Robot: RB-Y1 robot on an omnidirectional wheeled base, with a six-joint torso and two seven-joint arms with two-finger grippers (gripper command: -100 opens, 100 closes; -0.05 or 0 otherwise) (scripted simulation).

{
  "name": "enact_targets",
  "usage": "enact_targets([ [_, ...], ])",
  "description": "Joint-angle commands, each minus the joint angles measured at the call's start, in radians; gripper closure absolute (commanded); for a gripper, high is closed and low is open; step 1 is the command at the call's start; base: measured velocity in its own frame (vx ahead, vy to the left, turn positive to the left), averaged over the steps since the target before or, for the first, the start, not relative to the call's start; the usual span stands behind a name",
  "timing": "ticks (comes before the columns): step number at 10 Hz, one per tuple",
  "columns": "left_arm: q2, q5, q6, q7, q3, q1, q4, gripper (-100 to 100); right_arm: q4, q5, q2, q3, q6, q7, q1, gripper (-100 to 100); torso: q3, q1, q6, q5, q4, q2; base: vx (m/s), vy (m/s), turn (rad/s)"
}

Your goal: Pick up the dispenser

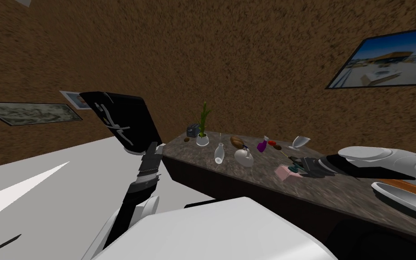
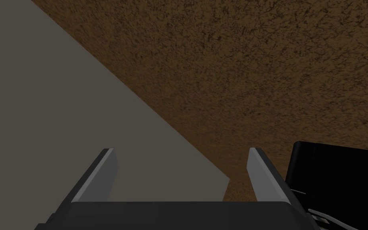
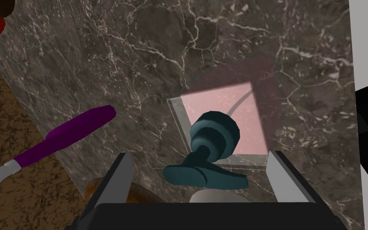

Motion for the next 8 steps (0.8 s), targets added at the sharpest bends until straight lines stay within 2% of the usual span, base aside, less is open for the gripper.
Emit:
enact_targets([
  [1, 0.000, 0.000, 0.000, 0.000, 0.000, 0.000, 0.000, 0, -0.015, 0.000, 0.010, -0.050, 0.014, 0.002, 0.050, -100, 0.000, 0.000, 0.000, 0.000, 0.000, 0.000, -0.008, -0.007, 0.022],
  [3, 0.000, 0.000, 0.000, 0.000, 0.000, 0.000, 0.000, 0, -0.015, 0.000, 0.010, -0.082, 0.014, 0.002, 0.094, -100, 0.001, 0.001, 0.000, 0.001, 0.001, 0.002, -0.002, -0.002, 0.006],
  [4, 0.000, 0.000, 0.000, 0.000, 0.000, 0.000, 0.000, 0, -0.014, 0.002, 0.011, -0.065, 0.013, 0.002, 0.073, -100, 0.001, 0.001, 0.000, 0.001, 0.001, 0.002, 0.000, 0.000, 0.000],
  [5, 0.000, 0.000, 0.000, 0.000, 0.000, 0.000, 0.000, 0, -0.014, 0.002, 0.011, -0.067, 0.013, 0.002, 0.075, 100, 0.001, 0.001, 0.000, 0.001, 0.001, 0.002, 0.000, 0.000, 0.000],
  [8, 0.000, 0.000, 0.000, 0.000, 0.000, 0.000, 0.000, 0, -0.012, 0.001, 0.011, -0.068, 0.015, 0.000, 0.074, 100, 0.001, 0.001, 0.000, 0.000, 0.000, 0.002, 0.000, 0.000, 0.000],
])
